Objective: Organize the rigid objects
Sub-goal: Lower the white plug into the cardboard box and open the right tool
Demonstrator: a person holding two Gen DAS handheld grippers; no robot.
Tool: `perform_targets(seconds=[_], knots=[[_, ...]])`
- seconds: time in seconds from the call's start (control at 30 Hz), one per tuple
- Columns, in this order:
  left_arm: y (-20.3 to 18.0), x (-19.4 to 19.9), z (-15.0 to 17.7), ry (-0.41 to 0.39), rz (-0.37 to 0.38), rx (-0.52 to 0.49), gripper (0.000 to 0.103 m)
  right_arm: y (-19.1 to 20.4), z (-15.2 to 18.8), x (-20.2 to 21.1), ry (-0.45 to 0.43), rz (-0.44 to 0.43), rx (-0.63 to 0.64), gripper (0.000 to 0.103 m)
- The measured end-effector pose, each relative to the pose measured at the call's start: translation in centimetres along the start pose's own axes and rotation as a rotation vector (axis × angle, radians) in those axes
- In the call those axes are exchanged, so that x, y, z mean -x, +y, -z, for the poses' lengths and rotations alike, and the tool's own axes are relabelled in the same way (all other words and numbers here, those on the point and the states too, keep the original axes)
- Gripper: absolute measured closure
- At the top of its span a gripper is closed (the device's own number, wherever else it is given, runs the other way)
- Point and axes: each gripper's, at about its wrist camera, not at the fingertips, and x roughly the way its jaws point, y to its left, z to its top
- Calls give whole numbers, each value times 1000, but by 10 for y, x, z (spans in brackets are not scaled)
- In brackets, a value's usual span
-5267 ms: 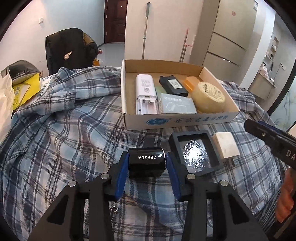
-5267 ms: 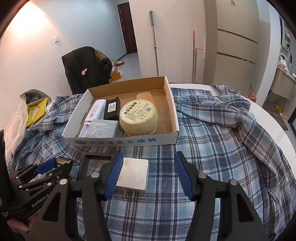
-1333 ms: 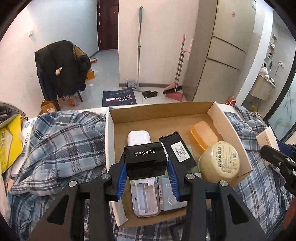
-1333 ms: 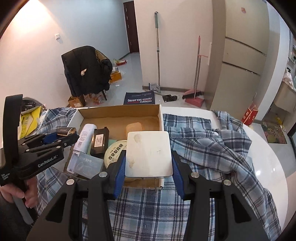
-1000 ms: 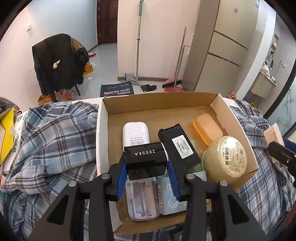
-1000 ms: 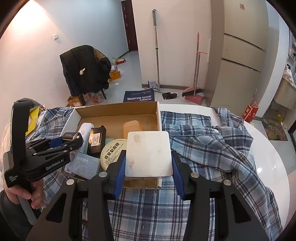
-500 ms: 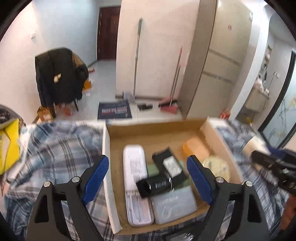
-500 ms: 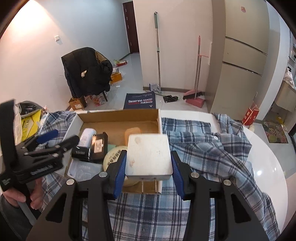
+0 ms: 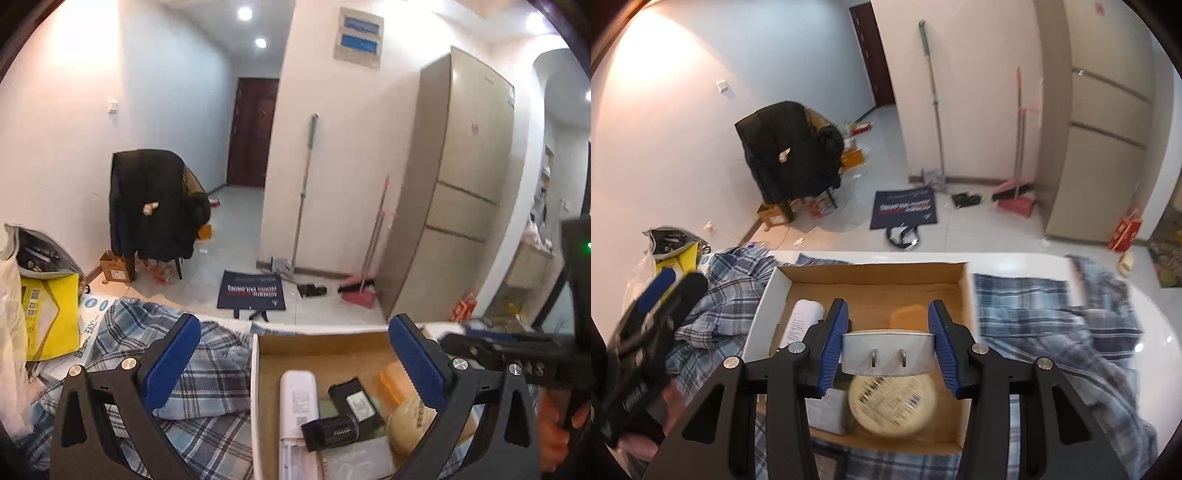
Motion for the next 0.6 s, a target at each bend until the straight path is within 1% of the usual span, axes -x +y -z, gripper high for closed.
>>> perform_targets(seconds=[0.1, 0.27, 0.43, 0.53, 0.6], knots=[[7, -3, 2, -4, -17, 11, 0, 3, 1, -23, 40, -5, -12, 59], [15, -6, 5, 1, -19, 34, 0, 8, 6, -53, 92, -3, -16, 59], [18, -9, 6, 9, -21, 47, 0, 15, 10, -61, 109, -8, 9, 59], [20, -11, 6, 14, -20, 46, 0, 17, 10, -65, 115, 6, 17, 59], [18, -11, 6, 16, -21, 41, 0, 14, 11, -70, 136, 17, 12, 59]])
